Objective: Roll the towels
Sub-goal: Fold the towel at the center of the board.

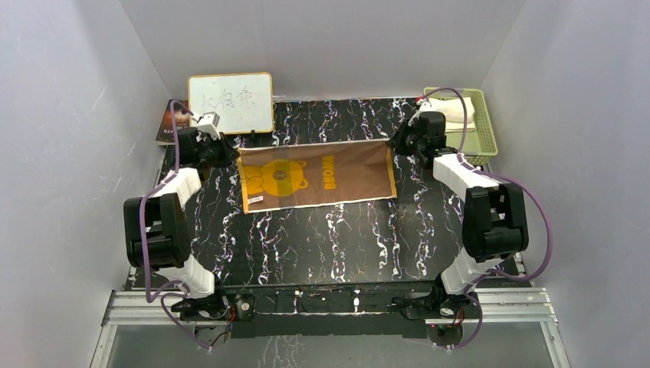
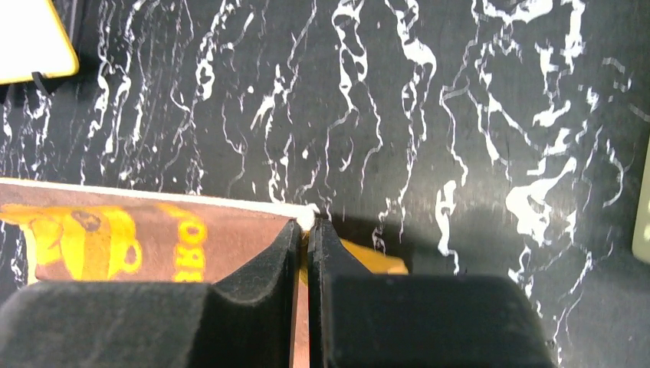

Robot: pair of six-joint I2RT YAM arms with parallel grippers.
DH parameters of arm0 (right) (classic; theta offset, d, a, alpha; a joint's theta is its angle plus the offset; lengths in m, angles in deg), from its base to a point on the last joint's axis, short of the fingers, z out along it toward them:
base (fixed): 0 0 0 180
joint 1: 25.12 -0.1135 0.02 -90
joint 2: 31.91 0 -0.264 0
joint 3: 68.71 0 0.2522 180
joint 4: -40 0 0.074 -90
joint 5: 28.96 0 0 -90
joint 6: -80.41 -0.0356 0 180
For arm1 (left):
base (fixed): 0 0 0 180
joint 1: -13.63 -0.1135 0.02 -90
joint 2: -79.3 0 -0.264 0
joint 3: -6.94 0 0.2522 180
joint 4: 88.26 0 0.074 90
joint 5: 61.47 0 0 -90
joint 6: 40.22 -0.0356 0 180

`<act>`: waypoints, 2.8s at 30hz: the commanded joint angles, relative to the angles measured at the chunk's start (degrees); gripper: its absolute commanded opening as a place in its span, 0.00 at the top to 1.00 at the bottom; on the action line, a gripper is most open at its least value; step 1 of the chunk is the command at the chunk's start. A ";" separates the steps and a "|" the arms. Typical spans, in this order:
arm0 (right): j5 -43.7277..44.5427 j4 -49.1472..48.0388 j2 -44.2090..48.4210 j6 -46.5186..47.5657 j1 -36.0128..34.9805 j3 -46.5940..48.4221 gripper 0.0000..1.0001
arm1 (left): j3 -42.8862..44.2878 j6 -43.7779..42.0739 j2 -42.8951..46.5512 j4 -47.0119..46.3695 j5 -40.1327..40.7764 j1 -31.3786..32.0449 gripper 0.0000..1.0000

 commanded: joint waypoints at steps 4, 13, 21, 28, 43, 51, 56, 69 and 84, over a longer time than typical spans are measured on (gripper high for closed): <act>-0.03 -2.50 7.06 0.17 0.56 -8.31 1.00 | -11.22 4.77 8.22 -4.43 -0.01 -0.64 1.00; 0.40 -0.49 14.25 0.06 0.62 -16.67 0.97 | -20.08 9.59 15.00 -3.54 -0.90 0.54 1.00; 4.07 -0.01 24.57 -0.37 0.56 -20.81 0.59 | -26.62 10.43 32.44 -3.22 2.58 0.65 0.65; 8.32 -4.46 33.59 -4.82 0.61 -23.18 0.56 | -24.48 10.81 39.74 -2.07 5.60 0.66 0.55; -14.17 -1.17 -0.72 -7.05 -6.38 -4.60 0.64 | -11.30 25.44 7.14 -0.91 -16.63 0.70 0.48; -24.69 -14.33 -8.95 -11.10 -3.76 -11.41 0.66 | -17.34 31.52 0.62 -11.02 -13.33 0.76 0.48; -26.82 -18.87 -12.03 -12.79 0.79 -14.57 0.66 | -19.65 33.16 -3.12 -12.77 -6.59 0.76 0.49; -18.38 -11.01 -9.93 -12.68 8.52 -15.34 0.60 | -10.95 25.58 -2.26 1.56 3.96 -0.04 0.48; -28.37 -18.46 8.03 -16.21 8.11 -16.16 0.52 | -3.57 0.14 1.81 25.97 -11.97 -3.76 0.45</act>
